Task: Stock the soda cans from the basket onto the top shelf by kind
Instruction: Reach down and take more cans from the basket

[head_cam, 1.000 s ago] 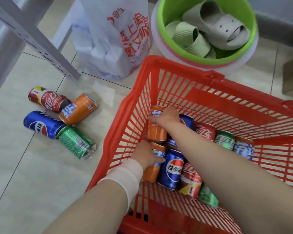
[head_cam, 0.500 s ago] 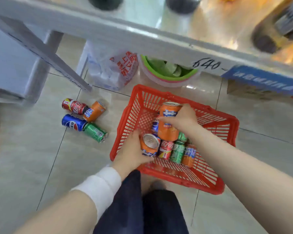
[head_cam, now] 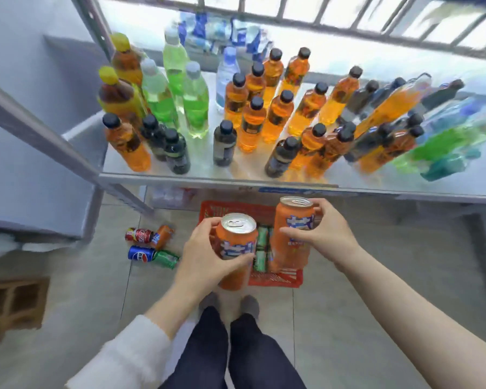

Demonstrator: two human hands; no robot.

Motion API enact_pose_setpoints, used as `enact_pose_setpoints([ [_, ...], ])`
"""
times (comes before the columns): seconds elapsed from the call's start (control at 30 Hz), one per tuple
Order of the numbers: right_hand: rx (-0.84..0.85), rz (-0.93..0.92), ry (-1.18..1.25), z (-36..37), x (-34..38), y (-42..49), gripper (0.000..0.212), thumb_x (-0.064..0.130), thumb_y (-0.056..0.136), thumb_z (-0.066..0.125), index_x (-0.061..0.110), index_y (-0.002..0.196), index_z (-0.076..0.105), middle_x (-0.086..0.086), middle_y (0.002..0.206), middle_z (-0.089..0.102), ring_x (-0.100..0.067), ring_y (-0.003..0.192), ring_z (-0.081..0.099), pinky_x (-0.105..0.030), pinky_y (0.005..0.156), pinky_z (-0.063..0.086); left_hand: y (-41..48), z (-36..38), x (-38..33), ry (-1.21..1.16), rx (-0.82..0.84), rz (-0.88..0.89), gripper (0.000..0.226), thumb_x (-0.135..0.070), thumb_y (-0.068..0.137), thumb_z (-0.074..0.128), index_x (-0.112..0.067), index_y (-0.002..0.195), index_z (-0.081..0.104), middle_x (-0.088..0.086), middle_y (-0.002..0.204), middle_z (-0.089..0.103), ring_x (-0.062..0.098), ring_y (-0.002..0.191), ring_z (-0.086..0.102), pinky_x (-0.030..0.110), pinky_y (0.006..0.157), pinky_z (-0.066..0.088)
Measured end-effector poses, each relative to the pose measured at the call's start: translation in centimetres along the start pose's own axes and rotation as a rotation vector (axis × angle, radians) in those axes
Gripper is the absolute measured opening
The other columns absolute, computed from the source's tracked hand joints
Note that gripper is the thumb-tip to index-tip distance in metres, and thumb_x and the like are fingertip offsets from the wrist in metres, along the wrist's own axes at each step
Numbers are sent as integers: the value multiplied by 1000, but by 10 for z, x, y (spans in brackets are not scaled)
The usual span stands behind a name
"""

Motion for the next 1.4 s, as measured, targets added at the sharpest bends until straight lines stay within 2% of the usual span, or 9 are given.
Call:
enact_pose_setpoints([
  [0.07,-29,-52,38,-28,21,-20,65,30,51,88,23,106,55,6,94,67,-6,83,65,-30,84,54,-3,-10,-39,17,30,87,67,-35,53,87,-31,107,47,-12,102,59,-11,86,57,3,72,44],
  [0.17,-80,-155,66,-76,56,-42,59,29,56,87,31,104,54,15,94,62,5,80,59,-7,65,48,-5,-23,-98,8,29,204,63,-34,57,85,-32,107,46,-23,95,55,-24,81,51,-2,66,41],
  [0.3,-115,-261,97,-143,99,-64,74,38,52,85,30,118,53,10,107,60,-2,90,59,-17,67,48,-13,-34,-182,-7,-3,353,62,-49,52,83,-45,99,43,-23,96,57,-11,90,54,5,68,46],
  [0.53,-175,-441,145,-246,154,-82,76,52,34,77,34,105,56,15,102,64,1,86,64,-13,59,48,-8,-50,-311,-37,-136,573,60,-64,45,67,-45,97,45,-23,93,60,-8,92,57,8,68,49],
  [0.7,-264,-553,218,-308,195,-63,107,69,10,79,30,107,55,5,104,66,-14,86,69,-36,73,55,14,-73,-390,-55,-271,707,72,-59,49,70,-42,114,45,-15,98,62,7,95,61,35,78,56],
  [0.77,-307,-586,246,-326,213,-50,110,70,7,77,31,107,54,2,108,65,-18,85,69,-39,76,56,25,-80,-416,-8,-305,744,72,-56,52,72,-39,116,45,-14,98,62,2,91,61,29,79,55],
  [0.93,-377,-665,267,-348,261,-16,89,43,31,87,27,112,55,1,109,63,-24,92,66,-43,85,54,68,-88,-454,77,-373,726,63,-38,59,80,-31,110,43,-22,87,53,-11,76,53,-2,63,40],
  [1.13,-428,-662,319,-364,298,38,69,13,54,87,16,114,53,13,90,55,-18,91,61,-26,74,51,118,-79,-469,113,-377,699,70,-33,61,83,-23,120,45,-24,84,48,2,82,53,9,63,42],
  [1.4,-414,-635,336,-369,326,126,79,7,56,86,12,125,48,0,104,54,-16,97,55,-36,91,50,161,-74,-474,55,-363,683,68,-28,61,83,-24,118,47,-19,85,56,-2,78,58,2,63,44],
])
Point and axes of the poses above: each hand's wrist, its own y-axis towards the middle knuckle, its own z-axis out of the palm, x = y × z, the point moved 6 cm from there along y, towards the middle knuckle
